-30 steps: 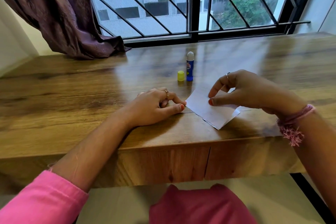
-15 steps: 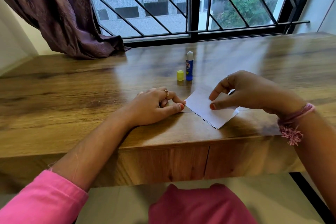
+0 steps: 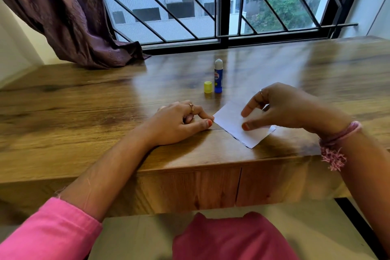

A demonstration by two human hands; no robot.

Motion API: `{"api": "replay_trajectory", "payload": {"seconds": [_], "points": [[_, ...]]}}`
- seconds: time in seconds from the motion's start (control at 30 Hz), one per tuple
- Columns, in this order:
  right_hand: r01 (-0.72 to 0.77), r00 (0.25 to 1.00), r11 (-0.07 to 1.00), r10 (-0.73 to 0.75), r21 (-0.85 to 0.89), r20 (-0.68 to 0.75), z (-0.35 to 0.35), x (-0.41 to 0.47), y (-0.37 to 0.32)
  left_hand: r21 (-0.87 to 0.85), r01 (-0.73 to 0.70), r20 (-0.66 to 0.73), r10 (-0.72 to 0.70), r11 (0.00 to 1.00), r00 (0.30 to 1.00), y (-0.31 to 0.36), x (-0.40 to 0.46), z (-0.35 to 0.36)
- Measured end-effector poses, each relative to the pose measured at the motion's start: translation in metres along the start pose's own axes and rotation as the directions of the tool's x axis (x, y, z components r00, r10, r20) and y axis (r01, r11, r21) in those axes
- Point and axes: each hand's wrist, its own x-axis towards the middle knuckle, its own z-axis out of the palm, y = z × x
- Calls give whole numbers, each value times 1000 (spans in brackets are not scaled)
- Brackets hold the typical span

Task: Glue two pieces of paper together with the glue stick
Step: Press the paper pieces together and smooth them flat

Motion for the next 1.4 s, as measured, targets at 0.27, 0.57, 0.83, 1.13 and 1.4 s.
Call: {"api": "replay_trajectory", "payload": {"seconds": [0.27, 0.57, 0.83, 1.13, 1.4], "points": [[27, 1000, 999, -28, -35, -10, 2, -1, 2, 1, 9, -15, -9, 1000, 1000, 2, -1, 0], [36, 999, 997, -37, -61, -11, 2, 0, 3, 32, -15, -13, 16, 999, 1000, -2, -1, 1], [44, 999, 996, -46, -78, -24, 3, -1, 2, 77, -19, -13, 20, 997, 1000, 0, 0, 1], [53, 998, 992, -55, -118, -19, 3, -2, 1, 56, 85, -68, -81, 995, 994, 11, -1, 6], [59, 998, 991, -59, -117, 0, 2, 0, 1, 218, 278, -232, -226, 936, 946, 44, 0, 31]]}}
